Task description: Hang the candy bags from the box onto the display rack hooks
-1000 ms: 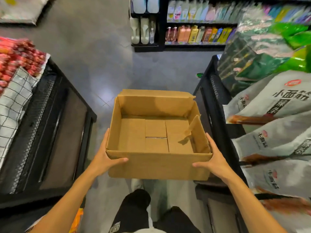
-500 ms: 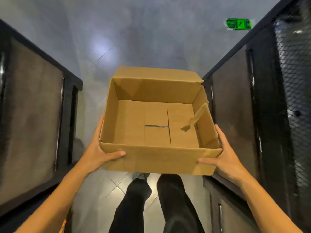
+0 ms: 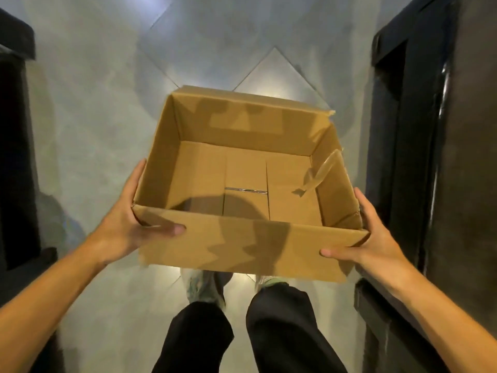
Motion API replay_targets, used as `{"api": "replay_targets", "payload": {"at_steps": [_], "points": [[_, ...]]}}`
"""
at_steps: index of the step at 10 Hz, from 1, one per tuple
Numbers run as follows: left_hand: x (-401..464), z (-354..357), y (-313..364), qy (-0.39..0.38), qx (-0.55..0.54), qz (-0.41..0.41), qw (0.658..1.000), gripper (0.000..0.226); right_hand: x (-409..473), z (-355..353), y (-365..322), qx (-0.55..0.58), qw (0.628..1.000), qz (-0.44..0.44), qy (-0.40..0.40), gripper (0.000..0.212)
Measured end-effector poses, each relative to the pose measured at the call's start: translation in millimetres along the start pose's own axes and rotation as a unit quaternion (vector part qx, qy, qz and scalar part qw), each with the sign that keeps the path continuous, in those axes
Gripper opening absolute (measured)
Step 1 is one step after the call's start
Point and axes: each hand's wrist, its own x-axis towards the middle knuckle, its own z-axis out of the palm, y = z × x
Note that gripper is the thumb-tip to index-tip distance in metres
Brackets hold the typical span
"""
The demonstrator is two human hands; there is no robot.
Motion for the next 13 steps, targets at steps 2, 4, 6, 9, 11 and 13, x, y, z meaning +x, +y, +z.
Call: {"api": "replay_targets", "payload": {"at_steps": [2, 4, 6, 9, 11, 13], "points": [[54.0, 14.1, -8.6, 0.018, 0.017, 0.011, 1.000, 0.124, 55.0, -3.0, 3.4, -0.020, 1.000, 0.007, 0.009, 0.131], [84.3, 18.3, -31.5, 0.007, 0.008, -0.013, 1.000, 0.141, 94.1, -1.7, 11.2, -0.039, 0.999, -0.015, 0.011, 0.131], [99.0, 40.6, -87.9, -0.034, 0.020, -0.017, 0.999, 0.142, 121.2, 23.2, 65.8, -0.051, 0.998, -0.013, 0.029, 0.119], [98.0, 69.4, -133.2, 0.053, 0.024, 0.018, 0.998, 0.117, 133.5, 56.1, 108.9, -0.041, 0.993, 0.002, 0.111, 0.098], [111.9, 56.2, -105.4, 0.044, 0.086, 0.067, 0.993, 0.118, 139.8, 47.8, 92.1, -0.063, 0.993, 0.008, 0.102, 0.099], [95.3, 44.6, -71.0, 0.047, 0.154, 0.047, 0.986, 0.105, 125.3, 36.1, 62.1, -0.088, 0.992, 0.023, 0.093, 0.096]]}}
